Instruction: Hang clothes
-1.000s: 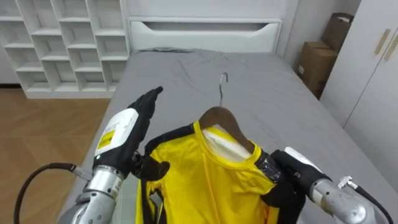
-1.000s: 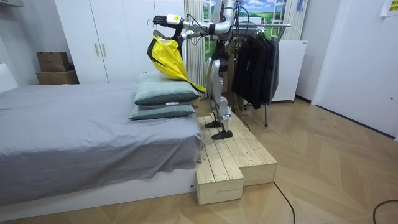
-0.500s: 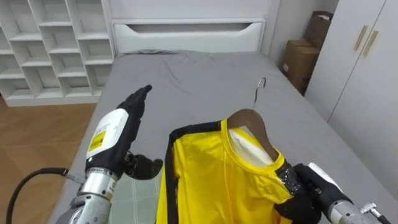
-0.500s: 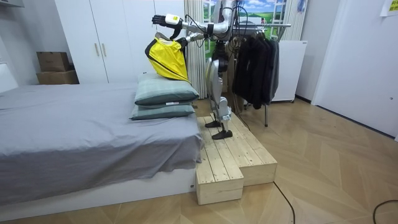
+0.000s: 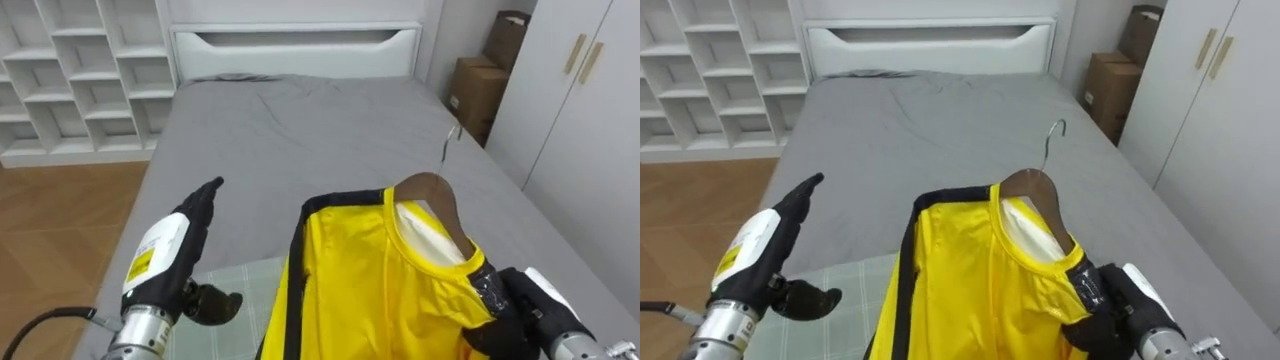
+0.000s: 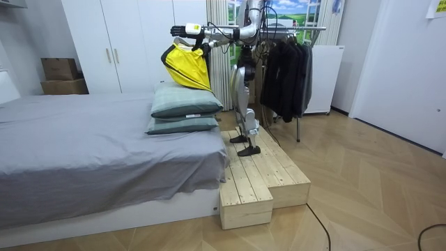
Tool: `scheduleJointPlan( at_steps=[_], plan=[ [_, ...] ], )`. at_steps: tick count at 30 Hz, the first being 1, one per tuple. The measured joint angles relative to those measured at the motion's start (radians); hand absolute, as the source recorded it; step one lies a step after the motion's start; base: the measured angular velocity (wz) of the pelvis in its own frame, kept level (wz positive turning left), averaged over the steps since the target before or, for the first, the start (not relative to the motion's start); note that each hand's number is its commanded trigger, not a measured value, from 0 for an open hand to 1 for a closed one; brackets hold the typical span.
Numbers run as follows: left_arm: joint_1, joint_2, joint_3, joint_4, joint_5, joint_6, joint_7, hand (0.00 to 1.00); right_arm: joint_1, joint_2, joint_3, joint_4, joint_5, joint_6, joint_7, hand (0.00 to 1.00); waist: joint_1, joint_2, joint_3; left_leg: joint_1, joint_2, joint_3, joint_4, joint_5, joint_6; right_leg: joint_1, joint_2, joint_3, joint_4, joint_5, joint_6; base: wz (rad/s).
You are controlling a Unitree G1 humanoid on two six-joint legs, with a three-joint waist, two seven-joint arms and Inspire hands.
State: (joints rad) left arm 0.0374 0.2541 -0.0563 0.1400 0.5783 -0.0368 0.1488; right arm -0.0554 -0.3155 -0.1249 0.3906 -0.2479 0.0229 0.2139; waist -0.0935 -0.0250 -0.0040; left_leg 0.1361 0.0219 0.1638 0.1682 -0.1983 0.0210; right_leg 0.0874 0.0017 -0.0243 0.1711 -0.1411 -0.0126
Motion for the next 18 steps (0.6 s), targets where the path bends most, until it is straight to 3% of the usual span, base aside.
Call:
scheduleJointPlan(
  at_steps=[5,11,18],
  plan=[
    [0.044,-0.001,0.055,0.141,-0.094,-0.001,0.003,0.00,0.005,-0.004,-0.042,-0.002,-0.028,0.001,-0.034,1.00,-0.011,-0.005,-0.0020,0.004,0.000,0.001,-0.003,0.000,0.000,0.000,0.001,0.003,0.000,0.000,0.000,-0.02],
    [0.076,-0.013,0.175,0.350,-0.219,0.003,0.043,0.00,0.045,-0.005,-0.076,-0.045,-0.052,0.001,-0.081,1.00,0.013,-0.017,-0.0006,0.016,0.002,0.027,-0.017,0.000,0.000,-0.006,0.006,0.028,0.007,0.000,0.000,-0.11],
    [0.137,-0.021,0.236,0.443,-0.293,0.004,0.085,0.00,0.048,-0.011,-0.096,-0.085,-0.077,0.002,-0.091,1.00,0.019,-0.029,0.0026,0.017,0.001,0.027,-0.020,-0.001,0.000,-0.004,0.005,0.022,0.005,0.000,0.000,0.00]
  ],
)
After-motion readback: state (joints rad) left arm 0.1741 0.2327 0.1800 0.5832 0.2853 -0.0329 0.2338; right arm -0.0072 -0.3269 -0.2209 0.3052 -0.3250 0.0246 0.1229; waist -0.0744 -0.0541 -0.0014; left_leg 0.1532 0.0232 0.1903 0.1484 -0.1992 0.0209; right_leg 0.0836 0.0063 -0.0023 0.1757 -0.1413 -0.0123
